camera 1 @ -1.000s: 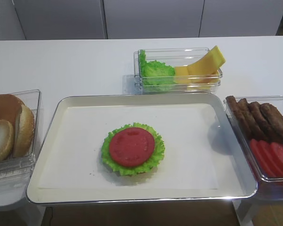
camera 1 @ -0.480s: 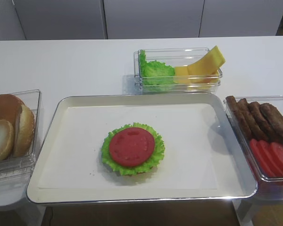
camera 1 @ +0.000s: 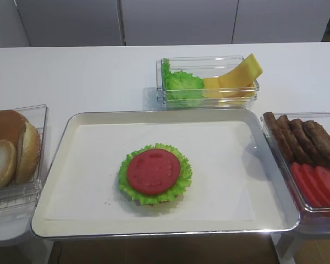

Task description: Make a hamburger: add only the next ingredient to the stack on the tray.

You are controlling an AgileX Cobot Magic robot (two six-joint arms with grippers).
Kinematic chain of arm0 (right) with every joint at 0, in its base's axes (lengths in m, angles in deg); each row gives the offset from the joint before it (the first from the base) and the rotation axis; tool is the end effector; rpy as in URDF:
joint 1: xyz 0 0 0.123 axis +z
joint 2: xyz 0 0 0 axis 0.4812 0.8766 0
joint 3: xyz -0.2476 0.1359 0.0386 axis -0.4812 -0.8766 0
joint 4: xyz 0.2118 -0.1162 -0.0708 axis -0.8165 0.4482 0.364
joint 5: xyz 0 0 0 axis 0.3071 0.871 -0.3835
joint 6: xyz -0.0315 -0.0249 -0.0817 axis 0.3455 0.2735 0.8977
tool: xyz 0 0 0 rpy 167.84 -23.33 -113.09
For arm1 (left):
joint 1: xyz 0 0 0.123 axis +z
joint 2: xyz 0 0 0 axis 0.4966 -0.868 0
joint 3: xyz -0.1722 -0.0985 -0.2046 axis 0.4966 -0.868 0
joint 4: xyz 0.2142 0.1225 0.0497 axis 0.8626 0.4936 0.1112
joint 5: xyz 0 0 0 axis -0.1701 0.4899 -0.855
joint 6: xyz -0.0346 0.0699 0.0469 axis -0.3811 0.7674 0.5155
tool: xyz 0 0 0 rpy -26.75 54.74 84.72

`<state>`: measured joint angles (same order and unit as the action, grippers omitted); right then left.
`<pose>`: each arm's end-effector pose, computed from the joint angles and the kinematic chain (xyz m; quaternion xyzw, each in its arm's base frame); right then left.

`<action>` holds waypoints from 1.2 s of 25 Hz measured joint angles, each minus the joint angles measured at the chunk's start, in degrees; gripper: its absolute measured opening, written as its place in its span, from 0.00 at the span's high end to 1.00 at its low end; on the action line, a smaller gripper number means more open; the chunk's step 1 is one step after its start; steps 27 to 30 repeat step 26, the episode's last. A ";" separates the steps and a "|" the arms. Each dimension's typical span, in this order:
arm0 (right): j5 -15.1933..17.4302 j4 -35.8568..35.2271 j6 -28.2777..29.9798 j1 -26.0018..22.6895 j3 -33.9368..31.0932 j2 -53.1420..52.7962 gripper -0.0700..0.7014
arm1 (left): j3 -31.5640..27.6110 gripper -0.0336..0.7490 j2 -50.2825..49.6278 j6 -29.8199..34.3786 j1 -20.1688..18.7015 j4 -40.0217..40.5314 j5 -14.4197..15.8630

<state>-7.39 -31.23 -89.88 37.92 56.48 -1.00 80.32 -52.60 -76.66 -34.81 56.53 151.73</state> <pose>-0.0225 0.0070 0.2682 -0.0553 0.8911 0.1077 0.4374 -0.0125 -0.0031 0.2645 0.0370 0.8811 -0.0475 0.4692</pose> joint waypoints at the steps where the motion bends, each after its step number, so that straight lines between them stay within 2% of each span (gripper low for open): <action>1: -0.66 0.50 0.00 0.00 0.00 0.00 0.39 | 0.00 0.44 0.00 0.00 0.00 0.00 0.00; 6: -5.50 3.27 0.21 0.00 -0.99 -0.08 0.40 | 0.00 0.44 0.00 0.00 0.00 0.00 0.00; 9: -7.29 3.39 0.46 0.00 -2.40 -0.08 0.40 | 0.00 0.44 0.00 0.00 0.00 0.00 0.00; 30: -7.76 2.43 1.63 0.00 -2.79 -0.08 0.44 | 0.00 0.44 0.00 0.00 0.00 0.00 0.00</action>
